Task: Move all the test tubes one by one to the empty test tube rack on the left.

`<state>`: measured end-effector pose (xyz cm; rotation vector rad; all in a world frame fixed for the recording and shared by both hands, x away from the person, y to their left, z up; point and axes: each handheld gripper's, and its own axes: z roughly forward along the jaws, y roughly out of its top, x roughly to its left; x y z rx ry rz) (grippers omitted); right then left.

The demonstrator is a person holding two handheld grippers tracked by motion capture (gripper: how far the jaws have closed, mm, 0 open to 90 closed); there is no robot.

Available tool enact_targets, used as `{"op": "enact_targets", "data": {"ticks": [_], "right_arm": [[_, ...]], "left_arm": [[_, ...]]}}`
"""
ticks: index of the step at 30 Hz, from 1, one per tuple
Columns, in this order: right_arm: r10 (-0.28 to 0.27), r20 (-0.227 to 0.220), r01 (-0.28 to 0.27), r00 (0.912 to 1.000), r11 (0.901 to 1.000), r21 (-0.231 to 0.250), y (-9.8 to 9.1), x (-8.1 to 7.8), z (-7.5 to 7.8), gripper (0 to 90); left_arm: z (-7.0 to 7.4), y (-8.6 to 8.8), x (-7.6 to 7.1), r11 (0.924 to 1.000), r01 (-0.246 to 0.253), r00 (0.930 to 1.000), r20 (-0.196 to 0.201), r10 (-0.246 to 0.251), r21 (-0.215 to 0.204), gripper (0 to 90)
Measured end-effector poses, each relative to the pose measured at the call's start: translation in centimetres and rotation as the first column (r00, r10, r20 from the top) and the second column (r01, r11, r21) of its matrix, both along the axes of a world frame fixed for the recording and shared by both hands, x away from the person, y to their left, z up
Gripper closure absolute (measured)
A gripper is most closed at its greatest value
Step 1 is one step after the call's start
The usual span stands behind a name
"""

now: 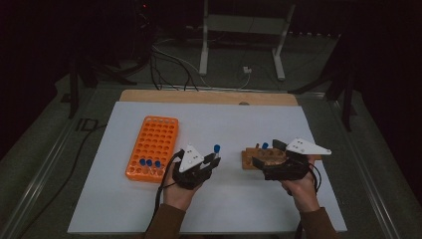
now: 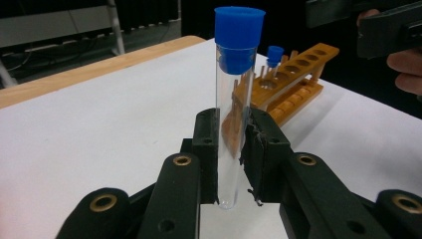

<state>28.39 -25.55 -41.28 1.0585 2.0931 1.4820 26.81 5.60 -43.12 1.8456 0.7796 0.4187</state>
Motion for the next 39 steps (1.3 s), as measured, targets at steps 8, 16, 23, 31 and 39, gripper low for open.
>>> {"op": "enact_targets", "data": {"ticks": [8, 16, 23, 31, 39], "right_arm": [[-0.001, -0.002, 0.001, 1.0, 1.0, 0.002, -0.1, 0.0, 0.0, 0.1], [-0.004, 0.002, 0.004, 1.0, 1.0, 0.004, -0.2, 0.0, 0.1, 0.1], [-0.009, 0.002, 0.009, 1.0, 0.9999, 0.007, -0.4, 0.0, 0.1, 0.1], [-0.01, -0.001, 0.01, 1.0, 0.9999, 0.006, -0.4, 0.0, 0.1, 0.1], [-0.01, 0.0, 0.01, 1.0, 0.9999, 0.005, -0.4, 0.0, 0.1, 0.1]], "left_arm": [[0.5, 2.7, -0.4, 0.9992, -0.039, 0.9993, 0.0, 0.039, -0.011, 76.9], [0.6, 4.9, -0.8, 0.9979, -0.063, 0.998, 0.002, 0.063, -0.012, 76.8], [0.8, 6.7, -1.3, 0.9964, -0.083, 0.9964, 0.016, 0.083, -0.015, 76.8], [0.7, 8.7, -1.7, 0.9923, -0.121, 0.9925, 0.014, 0.121, -0.026, 76.8], [0.7, 10.6, -2.1, 0.9894, -0.143, 0.9897, 0.005, 0.143, -0.028, 76.8]]}}
